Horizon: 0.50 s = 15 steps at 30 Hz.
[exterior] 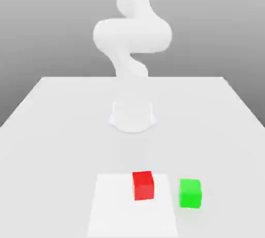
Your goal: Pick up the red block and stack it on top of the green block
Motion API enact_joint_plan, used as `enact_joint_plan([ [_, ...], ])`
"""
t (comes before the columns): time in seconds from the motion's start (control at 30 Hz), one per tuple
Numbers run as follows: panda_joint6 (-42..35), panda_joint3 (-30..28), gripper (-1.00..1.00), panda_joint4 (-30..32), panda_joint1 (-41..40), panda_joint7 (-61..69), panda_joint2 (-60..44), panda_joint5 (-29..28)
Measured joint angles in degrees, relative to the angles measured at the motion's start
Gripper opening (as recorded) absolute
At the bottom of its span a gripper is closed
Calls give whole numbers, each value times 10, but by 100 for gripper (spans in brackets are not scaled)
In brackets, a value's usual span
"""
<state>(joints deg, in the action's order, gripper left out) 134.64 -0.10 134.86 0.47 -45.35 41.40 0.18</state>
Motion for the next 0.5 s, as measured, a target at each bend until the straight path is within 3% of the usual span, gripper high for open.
enact_joint_plan([
  [0.5,204,6,0,211,25,31,-322,7],
])
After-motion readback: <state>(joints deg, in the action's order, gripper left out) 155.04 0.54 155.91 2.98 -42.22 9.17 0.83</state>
